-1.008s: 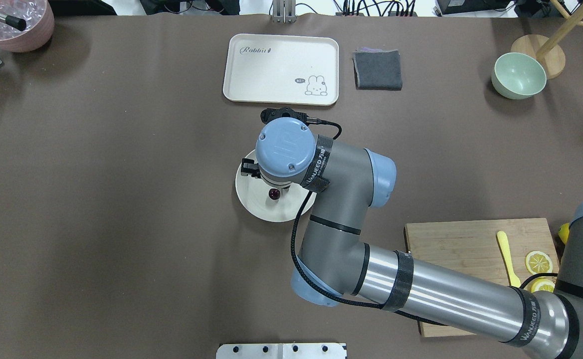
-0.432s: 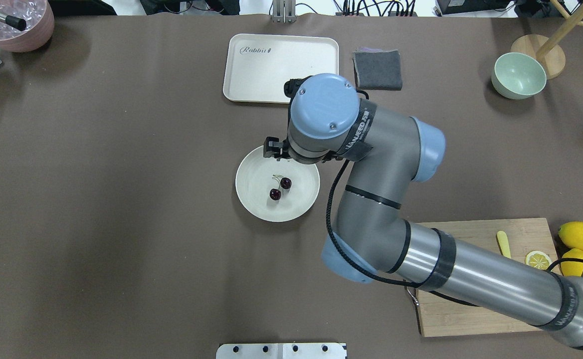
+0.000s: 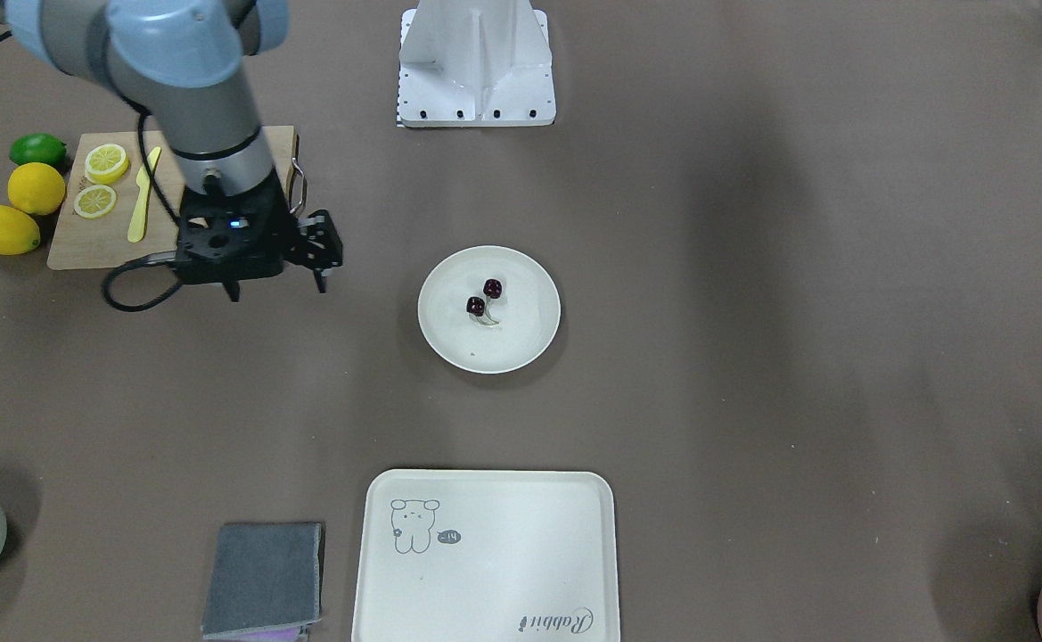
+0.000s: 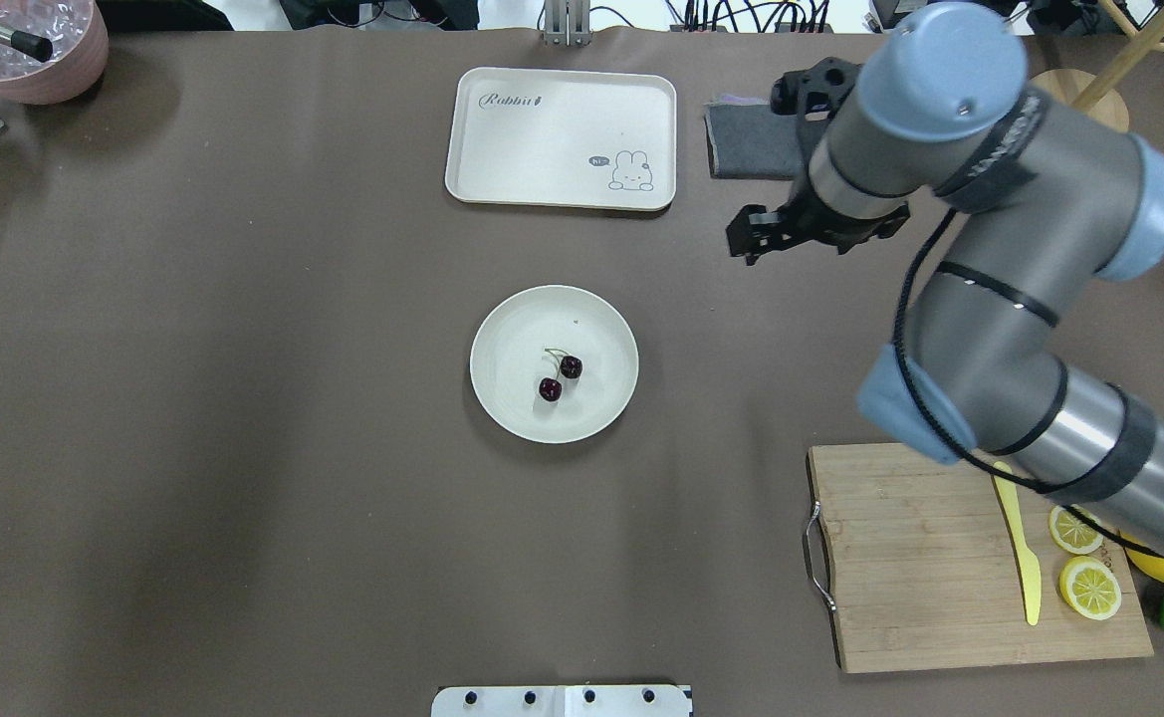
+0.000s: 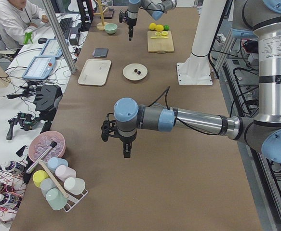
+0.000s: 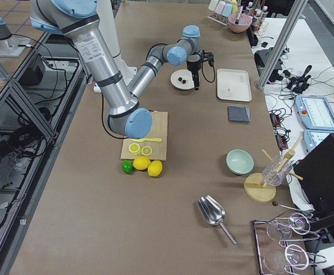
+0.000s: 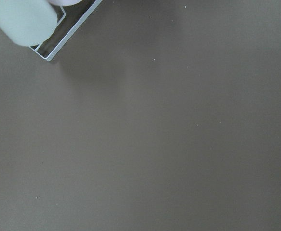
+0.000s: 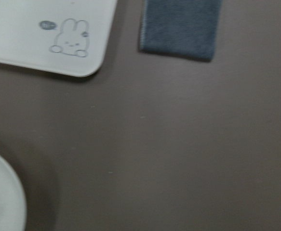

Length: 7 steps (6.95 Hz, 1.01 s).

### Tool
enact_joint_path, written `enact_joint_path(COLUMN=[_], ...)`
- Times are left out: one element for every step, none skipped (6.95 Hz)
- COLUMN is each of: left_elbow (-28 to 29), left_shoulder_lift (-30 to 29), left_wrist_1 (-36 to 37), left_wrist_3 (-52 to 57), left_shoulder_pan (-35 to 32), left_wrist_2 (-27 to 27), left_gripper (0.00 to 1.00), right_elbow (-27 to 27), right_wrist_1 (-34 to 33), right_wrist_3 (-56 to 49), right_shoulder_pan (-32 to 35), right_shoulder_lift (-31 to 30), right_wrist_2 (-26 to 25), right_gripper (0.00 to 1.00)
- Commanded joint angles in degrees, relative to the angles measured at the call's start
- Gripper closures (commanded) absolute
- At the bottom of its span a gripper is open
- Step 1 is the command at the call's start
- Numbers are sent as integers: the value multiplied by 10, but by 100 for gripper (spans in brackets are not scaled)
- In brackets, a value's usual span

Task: Place red cherry on plate

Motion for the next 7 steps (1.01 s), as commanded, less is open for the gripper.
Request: enact_joint_path(left_elbow=[11, 11, 7, 3, 4, 6, 4], left_shoulder_lift=[35, 36, 36, 36, 36, 36, 36], left_wrist_1=[0, 0, 0, 0, -3, -4, -4], left_wrist_3=[38, 38, 38, 38, 38, 38, 38], left_shoulder_pan=[-5, -5, -5, -5, -4, -4, -4], left_wrist_2=[-5, -8, -9, -9, -9, -9, -9], left_gripper=[2, 2, 2, 2, 2, 2, 2], right_elbow=[26, 22, 17, 3, -44, -91, -105], right_wrist_1=[-5, -6, -32, -39, -39, -30, -30], right_wrist_3=[-198, -312, -423, -506, -575, -606, -599], right_shoulder_pan=[147, 224, 278, 322, 365, 409, 422], right_shoulder_lift=[-102, -144, -178, -226, -268, -311, -337], right_wrist_2=[97, 150, 166, 158, 156, 153, 153], right_gripper=[0, 0, 0, 0, 0, 0, 0])
